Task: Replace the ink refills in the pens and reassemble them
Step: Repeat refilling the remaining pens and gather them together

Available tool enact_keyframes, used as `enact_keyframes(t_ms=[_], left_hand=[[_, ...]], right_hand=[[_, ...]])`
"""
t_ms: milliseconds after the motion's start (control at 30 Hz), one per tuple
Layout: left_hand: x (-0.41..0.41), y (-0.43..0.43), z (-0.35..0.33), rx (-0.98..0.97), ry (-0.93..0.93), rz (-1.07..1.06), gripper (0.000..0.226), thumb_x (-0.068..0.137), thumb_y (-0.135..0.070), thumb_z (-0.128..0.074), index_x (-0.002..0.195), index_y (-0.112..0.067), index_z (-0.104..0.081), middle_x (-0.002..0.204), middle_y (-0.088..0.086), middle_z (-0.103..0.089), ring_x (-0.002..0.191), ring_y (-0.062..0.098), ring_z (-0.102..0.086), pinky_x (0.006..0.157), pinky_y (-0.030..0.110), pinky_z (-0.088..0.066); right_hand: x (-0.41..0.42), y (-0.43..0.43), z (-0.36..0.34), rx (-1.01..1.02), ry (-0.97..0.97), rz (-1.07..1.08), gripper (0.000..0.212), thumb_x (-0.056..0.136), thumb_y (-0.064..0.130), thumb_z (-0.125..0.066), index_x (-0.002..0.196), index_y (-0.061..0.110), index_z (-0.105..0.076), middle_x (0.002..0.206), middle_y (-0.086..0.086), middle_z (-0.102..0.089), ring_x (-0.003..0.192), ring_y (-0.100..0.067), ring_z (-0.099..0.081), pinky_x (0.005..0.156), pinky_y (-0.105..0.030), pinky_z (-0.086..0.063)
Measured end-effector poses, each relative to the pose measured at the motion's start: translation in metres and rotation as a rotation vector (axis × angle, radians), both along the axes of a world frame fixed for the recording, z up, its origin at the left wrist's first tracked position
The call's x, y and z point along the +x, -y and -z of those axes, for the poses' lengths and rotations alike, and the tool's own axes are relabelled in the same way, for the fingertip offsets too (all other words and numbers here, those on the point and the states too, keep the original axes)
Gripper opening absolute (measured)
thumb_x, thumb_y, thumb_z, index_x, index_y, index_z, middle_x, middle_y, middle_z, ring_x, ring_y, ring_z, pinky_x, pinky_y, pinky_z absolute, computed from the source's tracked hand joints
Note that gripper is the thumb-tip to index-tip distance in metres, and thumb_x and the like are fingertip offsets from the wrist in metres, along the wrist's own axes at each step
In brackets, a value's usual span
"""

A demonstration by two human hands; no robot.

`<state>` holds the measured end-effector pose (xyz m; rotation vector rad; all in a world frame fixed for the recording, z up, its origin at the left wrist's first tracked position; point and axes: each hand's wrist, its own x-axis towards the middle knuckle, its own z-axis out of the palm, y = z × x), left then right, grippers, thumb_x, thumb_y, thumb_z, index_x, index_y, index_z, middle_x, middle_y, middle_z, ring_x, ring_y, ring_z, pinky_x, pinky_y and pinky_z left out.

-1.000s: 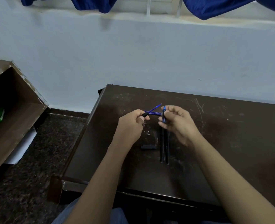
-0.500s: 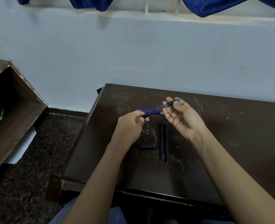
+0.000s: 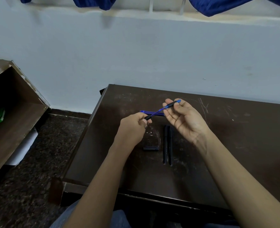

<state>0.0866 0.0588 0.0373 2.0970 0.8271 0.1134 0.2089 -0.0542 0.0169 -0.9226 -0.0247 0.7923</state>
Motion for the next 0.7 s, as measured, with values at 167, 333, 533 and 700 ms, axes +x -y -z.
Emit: enact_keyframes(t_ms=[167, 333, 533, 700], left_hand=[[-0.0001, -0.0001, 0.0015, 0.003, 0.01, 0.012, 0.032, 0.1, -0.014, -0.04, 0.124, -0.014, -0.062, 0.095, -0.01, -0.056, 0.071, 0.003, -0.048, 0.058, 0.009, -0.036], [0.0008, -0.0014, 0.0027, -0.02, 0.009, 0.018, 0.032, 0.1, -0.016, -0.04, 0.124, -0.015, -0.061, 0.095, -0.008, -0.059, 0.074, 0.003, -0.051, 0.059, 0.008, -0.038], [-0.0014, -0.0003, 0.0061, -0.03, 0.055, 0.054, 0.032, 0.101, -0.021, -0.041, 0.124, -0.015, -0.063, 0.081, -0.014, -0.059, 0.07, -0.001, -0.054, 0.063, 0.006, -0.044], [-0.0001, 0.0002, 0.0082, -0.014, 0.027, 0.06, 0.03, 0.099, -0.032, -0.042, 0.1, -0.021, -0.07, 0.075, -0.01, -0.065, 0.066, -0.002, -0.055, 0.06, 0.008, -0.036]], right_hand=[[0.0003, 0.0, 0.001, -0.005, 0.036, -0.014, 0.017, 0.097, -0.001, -0.045, 0.095, 0.012, -0.054, 0.094, -0.005, -0.075, 0.086, -0.017, -0.073, 0.081, -0.03, -0.059], [0.0016, 0.0013, 0.0008, -0.025, 0.077, -0.012, 0.016, 0.096, -0.001, -0.045, 0.095, 0.012, -0.055, 0.097, -0.006, -0.074, 0.089, -0.018, -0.073, 0.082, -0.031, -0.059], [0.0028, 0.0015, 0.0015, -0.072, 0.055, 0.035, 0.014, 0.097, 0.0, -0.046, 0.096, 0.011, -0.054, 0.095, -0.01, -0.072, 0.083, -0.019, -0.073, 0.081, -0.032, -0.059], [0.0009, 0.0018, 0.0015, -0.154, 0.08, 0.022, 0.013, 0.096, -0.001, -0.047, 0.096, 0.01, -0.055, 0.095, -0.011, -0.072, 0.084, -0.02, -0.072, 0.082, -0.034, -0.059]])
